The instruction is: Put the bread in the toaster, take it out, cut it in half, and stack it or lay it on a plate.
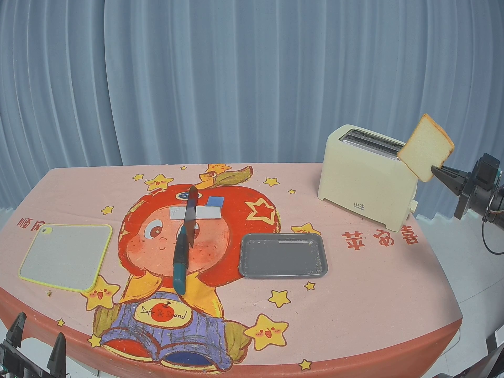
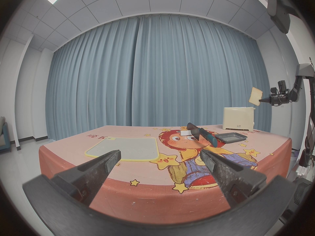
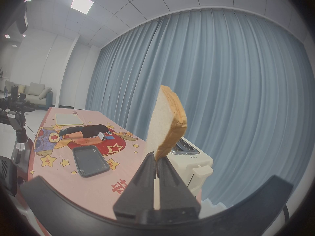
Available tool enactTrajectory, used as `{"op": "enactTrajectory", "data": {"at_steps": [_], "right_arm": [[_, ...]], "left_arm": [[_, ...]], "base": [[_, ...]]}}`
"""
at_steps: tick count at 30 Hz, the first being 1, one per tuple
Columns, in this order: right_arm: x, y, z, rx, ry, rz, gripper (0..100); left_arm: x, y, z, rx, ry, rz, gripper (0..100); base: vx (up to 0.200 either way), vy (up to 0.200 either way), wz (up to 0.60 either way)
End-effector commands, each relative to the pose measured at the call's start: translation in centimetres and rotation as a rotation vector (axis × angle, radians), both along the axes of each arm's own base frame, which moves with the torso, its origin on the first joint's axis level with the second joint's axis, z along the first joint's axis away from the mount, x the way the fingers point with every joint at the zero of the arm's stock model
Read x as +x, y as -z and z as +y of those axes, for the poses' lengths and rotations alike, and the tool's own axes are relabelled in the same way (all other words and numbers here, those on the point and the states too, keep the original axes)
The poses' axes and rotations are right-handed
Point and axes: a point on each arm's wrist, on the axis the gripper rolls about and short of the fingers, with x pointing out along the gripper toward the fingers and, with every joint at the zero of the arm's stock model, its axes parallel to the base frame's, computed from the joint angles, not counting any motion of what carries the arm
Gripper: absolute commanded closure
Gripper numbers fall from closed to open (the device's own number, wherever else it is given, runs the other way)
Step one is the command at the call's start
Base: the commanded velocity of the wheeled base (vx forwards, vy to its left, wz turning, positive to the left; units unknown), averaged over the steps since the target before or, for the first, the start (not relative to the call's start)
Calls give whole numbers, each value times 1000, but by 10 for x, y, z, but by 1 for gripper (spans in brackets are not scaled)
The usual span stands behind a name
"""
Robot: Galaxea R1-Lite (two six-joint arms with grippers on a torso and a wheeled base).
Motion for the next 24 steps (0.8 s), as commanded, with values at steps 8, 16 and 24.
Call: {"op": "enactTrajectory", "data": {"at_steps": [8, 16, 24], "right_arm": [[47, 0, -3, -5, -10, -2, 100], [82, 3, -2, -17, -26, -20, 100], [113, 7, 4, -19, -52, -26, 100]], "left_arm": [[0, 5, 0, 0, 0, 1, 0], [0, 5, 0, 0, 0, 1, 0], [0, 5, 0, 0, 0, 1, 0]], "base": [[0, 0, 0], [0, 0, 0], [0, 0, 0]]}}
